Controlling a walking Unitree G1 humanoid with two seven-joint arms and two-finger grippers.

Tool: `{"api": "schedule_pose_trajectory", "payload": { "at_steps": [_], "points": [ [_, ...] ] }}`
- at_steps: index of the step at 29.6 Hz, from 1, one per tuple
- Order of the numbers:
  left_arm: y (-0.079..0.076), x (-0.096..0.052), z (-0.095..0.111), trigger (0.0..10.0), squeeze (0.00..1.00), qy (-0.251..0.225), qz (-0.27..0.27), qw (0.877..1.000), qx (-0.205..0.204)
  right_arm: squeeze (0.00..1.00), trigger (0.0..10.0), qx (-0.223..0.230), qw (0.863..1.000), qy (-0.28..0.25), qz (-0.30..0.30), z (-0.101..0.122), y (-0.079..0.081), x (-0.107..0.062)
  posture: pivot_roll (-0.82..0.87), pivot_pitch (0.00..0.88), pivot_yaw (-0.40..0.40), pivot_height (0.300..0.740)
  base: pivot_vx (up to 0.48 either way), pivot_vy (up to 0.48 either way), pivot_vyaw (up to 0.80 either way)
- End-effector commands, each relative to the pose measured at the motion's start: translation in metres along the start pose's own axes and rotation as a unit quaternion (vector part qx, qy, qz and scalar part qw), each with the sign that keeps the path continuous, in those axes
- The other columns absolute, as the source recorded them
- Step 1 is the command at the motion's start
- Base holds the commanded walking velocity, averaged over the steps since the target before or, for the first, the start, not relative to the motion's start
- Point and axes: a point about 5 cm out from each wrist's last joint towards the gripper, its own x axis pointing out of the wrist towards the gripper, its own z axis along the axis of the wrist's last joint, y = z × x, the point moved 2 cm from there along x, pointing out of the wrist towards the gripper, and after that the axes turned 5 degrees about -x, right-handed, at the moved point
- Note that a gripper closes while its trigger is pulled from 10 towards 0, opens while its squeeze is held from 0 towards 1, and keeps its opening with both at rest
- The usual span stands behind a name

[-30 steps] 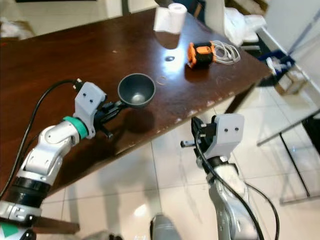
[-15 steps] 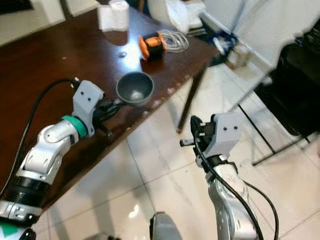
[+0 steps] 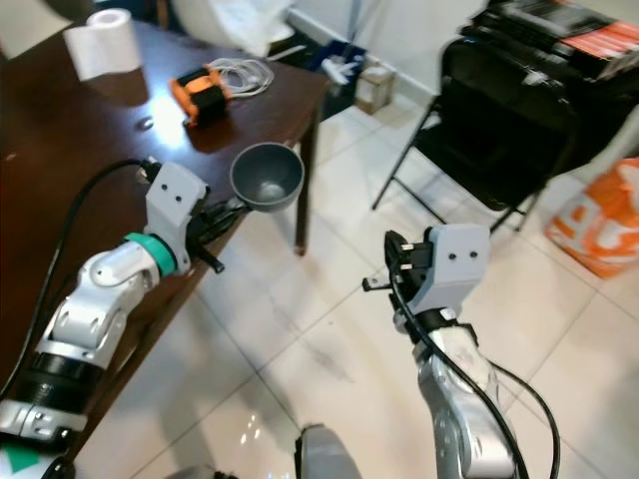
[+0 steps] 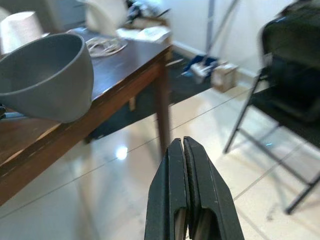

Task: Setting the table

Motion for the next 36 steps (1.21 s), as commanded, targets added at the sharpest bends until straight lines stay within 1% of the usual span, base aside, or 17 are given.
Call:
{"api": "schedule_pose_trajectory", "payload": {
  "at_steps": [1, 36],
  "points": [
    [0.0029, -0.0031, -0.0057, 10.0, 0.0, 0.011, 0.005, 1.0, 0.001, 0.0, 10.0, 0.007, 1.0, 0.011, 0.001, -0.0053, 0.0012, -0.0022, -0.07, 0.022, 0.075, 0.74, 0.0, 0.0, -0.8],
    [0.0025, -0.0012, -0.0067, 10.0, 0.0, 0.011, 0.003, 1.0, 0.004, 0.0, 10.0, 0.003, 1.0, 0.011, 0.003, -0.0055, 0.0, -0.0015, -0.07, 0.004, 0.078, 0.74, 0.0, 0.0, -0.8]
  ]
}}
